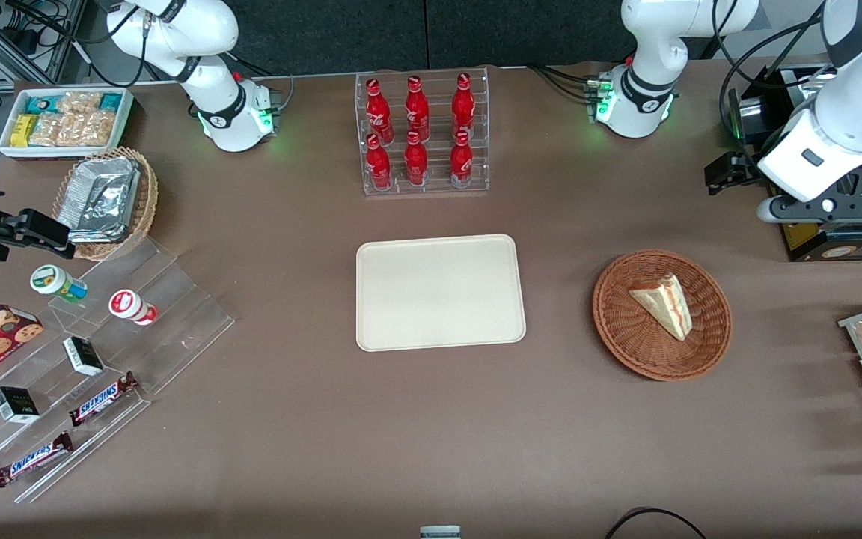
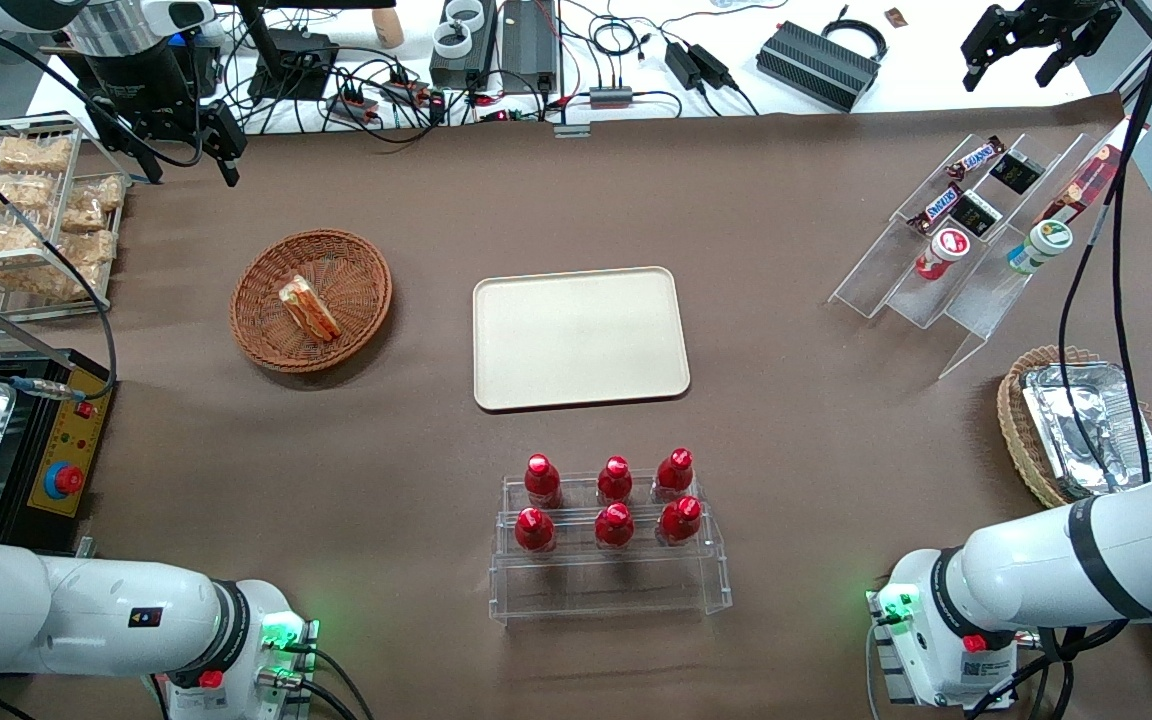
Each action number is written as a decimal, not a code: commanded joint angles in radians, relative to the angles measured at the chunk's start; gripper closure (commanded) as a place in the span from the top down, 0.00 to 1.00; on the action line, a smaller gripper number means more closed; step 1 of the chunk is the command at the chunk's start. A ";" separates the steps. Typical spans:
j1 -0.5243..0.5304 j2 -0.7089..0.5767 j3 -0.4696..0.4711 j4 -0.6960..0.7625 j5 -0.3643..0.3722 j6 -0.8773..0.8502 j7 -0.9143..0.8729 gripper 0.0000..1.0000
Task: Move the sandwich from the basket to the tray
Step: 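Move the left gripper over the sandwich in the wicker basket, then lower the left gripper and close it on the wrapped sandwich, then lift the sandwich and carry it over the cream tray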
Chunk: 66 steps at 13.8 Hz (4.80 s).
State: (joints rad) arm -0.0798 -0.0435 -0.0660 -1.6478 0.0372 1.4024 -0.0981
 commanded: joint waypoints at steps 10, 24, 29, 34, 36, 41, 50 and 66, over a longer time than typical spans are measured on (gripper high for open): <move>0.020 0.023 0.017 -0.363 0.001 0.468 -0.095 1.00; 0.038 0.206 0.060 -0.598 0.003 1.001 -0.616 1.00; 0.038 0.234 0.060 -0.603 -0.003 1.054 -0.643 1.00; 0.035 0.258 0.058 -0.602 -0.020 1.057 -0.650 1.00; 0.032 0.264 0.058 -0.603 -0.051 1.052 -0.650 1.00; 0.026 0.286 0.057 -0.609 -0.100 1.049 -0.649 0.66; 0.008 0.304 0.052 -0.460 -0.122 0.826 -0.644 0.00; -0.494 0.566 0.051 0.084 -0.103 0.546 -0.635 0.00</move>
State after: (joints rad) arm -0.5149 0.4341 -0.0286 -1.6899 -0.0724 1.9875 -0.7334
